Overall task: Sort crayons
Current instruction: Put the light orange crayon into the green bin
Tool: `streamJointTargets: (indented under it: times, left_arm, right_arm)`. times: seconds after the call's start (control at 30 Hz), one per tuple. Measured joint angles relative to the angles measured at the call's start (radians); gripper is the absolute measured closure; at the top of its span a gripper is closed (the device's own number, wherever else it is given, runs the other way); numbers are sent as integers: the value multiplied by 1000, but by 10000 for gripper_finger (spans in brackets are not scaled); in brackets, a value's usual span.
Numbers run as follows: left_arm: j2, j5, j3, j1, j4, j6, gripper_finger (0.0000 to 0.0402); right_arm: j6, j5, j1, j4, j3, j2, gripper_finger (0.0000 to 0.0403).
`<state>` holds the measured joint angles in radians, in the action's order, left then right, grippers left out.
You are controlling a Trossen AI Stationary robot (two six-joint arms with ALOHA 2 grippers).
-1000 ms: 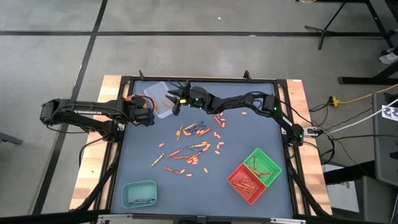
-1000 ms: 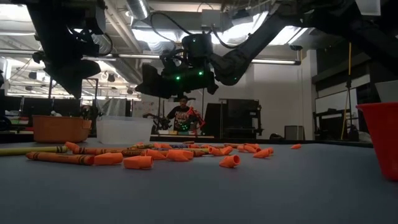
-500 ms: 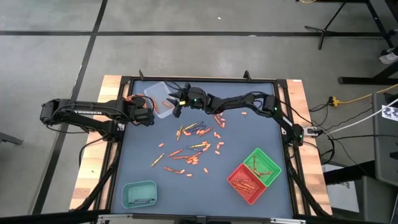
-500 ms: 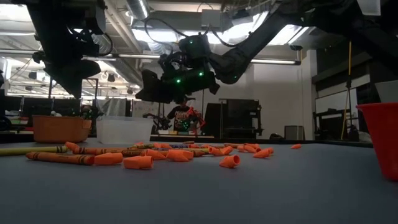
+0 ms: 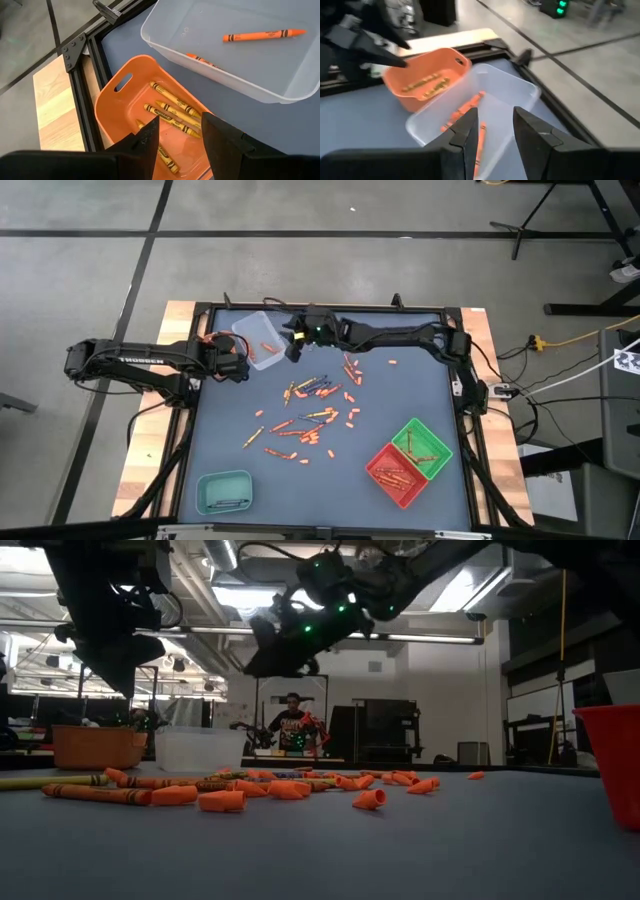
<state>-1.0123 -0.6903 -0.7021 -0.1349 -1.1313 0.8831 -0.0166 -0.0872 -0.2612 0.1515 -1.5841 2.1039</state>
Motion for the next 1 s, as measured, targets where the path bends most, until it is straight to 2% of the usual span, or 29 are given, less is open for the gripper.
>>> streamJointTargets:
  times: [0.17, 0.33, 0.47, 0.63, 1.0]
  left_arm:
    - [0, 0, 0, 0, 0, 0, 272]
    - [0, 0, 0, 0, 2, 0, 272]
    - [0, 0, 0, 0, 6, 0, 272]
    - [0, 0, 0, 0, 12, 0, 272]
    - [0, 0, 0, 0, 22, -2, 272]
  right_arm:
    - [-11, -101, -13, -140, 0, -42, 283]
    - [-148, -189, -38, -293, 0, -43, 283]
    - [-299, -154, -65, -366, 0, -15, 283]
    - [-395, -103, -83, -360, 0, 42, 283]
    - [-406, -104, -57, -364, 0, 89, 283]
